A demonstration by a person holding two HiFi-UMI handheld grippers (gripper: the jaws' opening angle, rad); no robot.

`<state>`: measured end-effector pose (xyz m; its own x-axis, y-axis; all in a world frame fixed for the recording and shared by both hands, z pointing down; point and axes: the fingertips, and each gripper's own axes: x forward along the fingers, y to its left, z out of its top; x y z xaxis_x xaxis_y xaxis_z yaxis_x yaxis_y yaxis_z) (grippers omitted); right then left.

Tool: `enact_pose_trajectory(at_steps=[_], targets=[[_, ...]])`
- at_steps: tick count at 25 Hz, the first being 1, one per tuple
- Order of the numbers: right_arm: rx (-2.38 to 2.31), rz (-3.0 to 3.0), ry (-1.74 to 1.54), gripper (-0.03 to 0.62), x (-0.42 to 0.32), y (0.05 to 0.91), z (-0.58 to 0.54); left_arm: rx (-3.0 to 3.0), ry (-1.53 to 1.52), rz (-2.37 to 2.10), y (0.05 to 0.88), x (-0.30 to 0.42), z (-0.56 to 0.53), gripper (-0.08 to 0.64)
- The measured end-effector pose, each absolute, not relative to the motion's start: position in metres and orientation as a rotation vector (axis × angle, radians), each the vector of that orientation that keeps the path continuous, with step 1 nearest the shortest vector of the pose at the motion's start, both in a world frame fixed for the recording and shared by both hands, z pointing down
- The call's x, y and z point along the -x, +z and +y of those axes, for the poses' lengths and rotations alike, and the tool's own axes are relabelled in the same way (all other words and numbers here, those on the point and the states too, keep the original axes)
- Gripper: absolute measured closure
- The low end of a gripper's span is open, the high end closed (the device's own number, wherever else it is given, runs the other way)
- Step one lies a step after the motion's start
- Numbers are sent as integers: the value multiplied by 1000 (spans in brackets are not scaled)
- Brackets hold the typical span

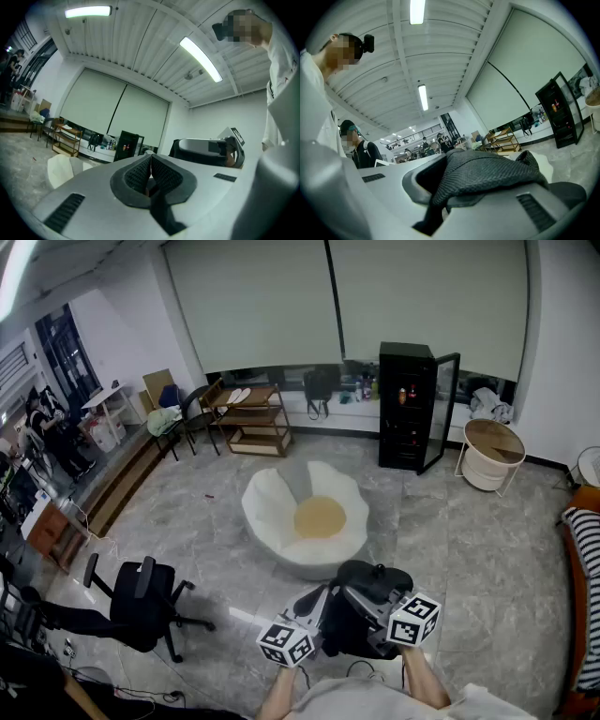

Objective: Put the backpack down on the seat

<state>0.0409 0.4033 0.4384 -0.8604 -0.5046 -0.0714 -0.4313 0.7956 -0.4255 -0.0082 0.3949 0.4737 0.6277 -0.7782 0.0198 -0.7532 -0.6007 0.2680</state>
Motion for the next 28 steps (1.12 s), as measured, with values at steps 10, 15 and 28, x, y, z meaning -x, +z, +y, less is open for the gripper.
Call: enact_pose_trajectory(at_steps=[10, 15, 28], targets=[[692, 2808, -656, 550, -57, 449, 422, -2583, -131, -1261, 481, -16, 414, 529], [649, 2815, -678, 549, -71, 446, 424, -2565, -129, -1294, 479, -32, 417, 529], [567, 2855, -657, 549, -96, 448, 411, -2528, -131, -1359, 487, -62, 409, 529]])
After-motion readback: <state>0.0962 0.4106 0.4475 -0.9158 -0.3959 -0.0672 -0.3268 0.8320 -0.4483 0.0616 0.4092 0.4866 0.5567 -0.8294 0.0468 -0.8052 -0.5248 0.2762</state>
